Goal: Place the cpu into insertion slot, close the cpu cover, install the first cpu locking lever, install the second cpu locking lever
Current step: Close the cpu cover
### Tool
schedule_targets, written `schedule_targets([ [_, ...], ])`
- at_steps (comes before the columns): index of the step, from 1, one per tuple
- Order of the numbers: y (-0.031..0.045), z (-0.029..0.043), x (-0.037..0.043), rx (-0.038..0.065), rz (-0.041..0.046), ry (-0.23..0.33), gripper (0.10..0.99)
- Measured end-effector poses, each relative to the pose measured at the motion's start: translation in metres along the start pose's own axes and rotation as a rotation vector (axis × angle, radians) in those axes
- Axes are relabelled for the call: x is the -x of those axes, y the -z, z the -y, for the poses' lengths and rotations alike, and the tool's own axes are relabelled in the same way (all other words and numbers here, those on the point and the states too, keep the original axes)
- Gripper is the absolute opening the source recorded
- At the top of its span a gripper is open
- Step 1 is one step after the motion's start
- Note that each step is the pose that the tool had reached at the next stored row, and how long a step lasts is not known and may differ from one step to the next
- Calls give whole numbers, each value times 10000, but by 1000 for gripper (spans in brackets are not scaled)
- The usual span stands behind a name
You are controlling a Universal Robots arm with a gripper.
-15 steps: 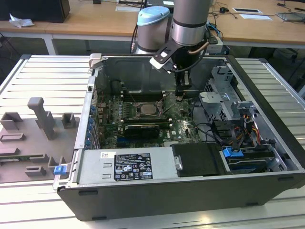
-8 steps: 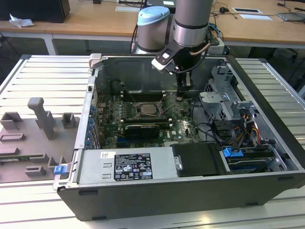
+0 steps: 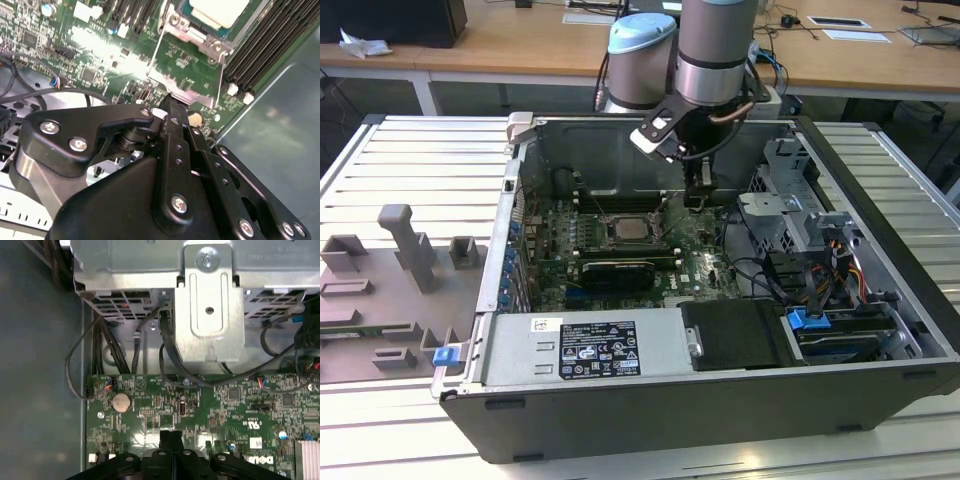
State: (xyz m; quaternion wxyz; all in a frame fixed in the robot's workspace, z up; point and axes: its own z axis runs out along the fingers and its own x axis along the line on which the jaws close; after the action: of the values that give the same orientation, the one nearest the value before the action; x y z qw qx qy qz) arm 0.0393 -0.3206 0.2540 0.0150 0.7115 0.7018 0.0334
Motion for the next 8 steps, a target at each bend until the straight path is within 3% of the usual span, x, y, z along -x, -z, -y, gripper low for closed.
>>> schedule_targets([
  [8,2,61,0,0,1,2,106],
])
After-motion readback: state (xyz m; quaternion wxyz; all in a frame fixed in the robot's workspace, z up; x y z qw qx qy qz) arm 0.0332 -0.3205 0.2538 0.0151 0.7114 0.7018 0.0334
